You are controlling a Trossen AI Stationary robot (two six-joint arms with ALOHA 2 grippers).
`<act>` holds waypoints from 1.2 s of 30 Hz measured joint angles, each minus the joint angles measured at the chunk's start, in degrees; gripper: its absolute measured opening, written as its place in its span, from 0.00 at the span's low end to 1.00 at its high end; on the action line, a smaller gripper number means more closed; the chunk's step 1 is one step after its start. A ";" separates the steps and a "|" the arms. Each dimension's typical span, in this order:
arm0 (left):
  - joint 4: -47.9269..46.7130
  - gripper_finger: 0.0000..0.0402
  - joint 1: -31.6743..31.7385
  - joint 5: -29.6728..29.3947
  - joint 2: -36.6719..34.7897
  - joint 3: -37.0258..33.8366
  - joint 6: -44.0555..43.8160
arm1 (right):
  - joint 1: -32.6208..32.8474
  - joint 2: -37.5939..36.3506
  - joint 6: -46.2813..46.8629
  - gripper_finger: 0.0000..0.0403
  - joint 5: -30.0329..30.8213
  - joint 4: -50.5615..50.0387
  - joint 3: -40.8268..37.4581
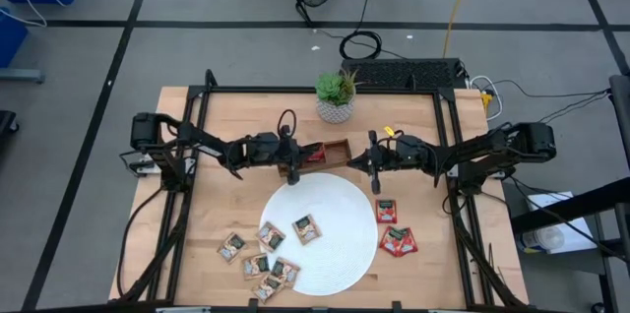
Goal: Pick & Place Tea
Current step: Put the strawberry tea bag into the wooden organizer
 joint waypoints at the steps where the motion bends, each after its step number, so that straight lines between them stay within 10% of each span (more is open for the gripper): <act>1: -0.35 0.00 0.00 -0.02 0.00 0.01 -0.03 | -0.01 0.00 0.00 0.00 0.00 0.00 0.00; 36: 1.47 0.34 0.64 -6.10 -0.02 0.01 0.36 | 0.01 0.00 0.00 0.00 0.00 -0.05 0.00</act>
